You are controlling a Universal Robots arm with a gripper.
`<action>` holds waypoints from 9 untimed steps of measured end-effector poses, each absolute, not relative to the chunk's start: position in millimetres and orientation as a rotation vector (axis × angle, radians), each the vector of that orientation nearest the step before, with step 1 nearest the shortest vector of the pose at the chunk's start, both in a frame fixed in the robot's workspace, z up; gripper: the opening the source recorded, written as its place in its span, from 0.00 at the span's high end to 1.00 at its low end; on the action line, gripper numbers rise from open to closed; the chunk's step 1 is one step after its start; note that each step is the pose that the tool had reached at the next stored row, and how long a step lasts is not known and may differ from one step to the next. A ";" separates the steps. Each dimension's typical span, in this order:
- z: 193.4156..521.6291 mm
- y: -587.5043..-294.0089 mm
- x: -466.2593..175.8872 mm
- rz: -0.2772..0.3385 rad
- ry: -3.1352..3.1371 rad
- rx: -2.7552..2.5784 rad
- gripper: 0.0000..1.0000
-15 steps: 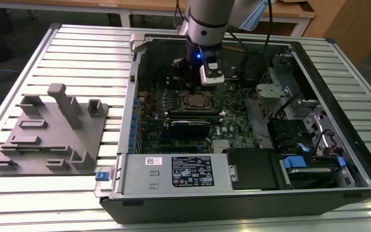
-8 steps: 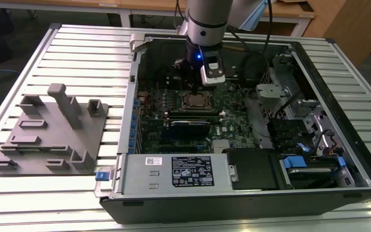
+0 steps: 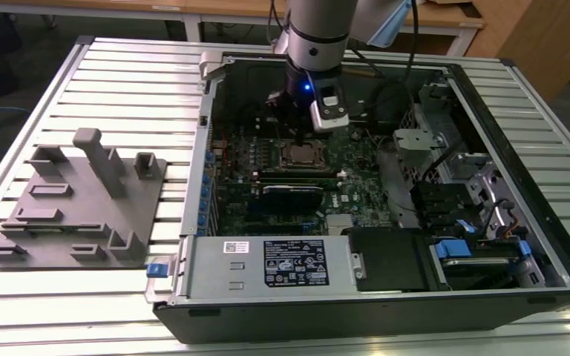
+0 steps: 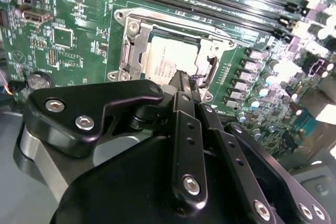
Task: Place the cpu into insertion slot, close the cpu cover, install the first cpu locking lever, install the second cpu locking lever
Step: 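Close the cpu cover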
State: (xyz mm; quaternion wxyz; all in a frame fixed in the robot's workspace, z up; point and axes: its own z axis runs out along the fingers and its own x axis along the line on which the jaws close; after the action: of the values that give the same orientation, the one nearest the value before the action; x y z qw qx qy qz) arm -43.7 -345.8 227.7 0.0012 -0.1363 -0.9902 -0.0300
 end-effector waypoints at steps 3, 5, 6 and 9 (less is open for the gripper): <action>227.0 -345.7 -43.7 -0.097 -3.125 -0.369 0.90; 226.6 -345.7 -43.7 -0.099 -3.137 -0.329 0.90; 226.3 -345.7 -43.7 -0.100 -3.143 -0.308 0.90; 225.6 -345.8 -43.7 -0.102 -3.157 -0.238 0.90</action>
State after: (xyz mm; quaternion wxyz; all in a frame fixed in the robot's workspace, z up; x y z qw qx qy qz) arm -43.7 -345.8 225.6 -0.0129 -0.0751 -0.9966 -0.0321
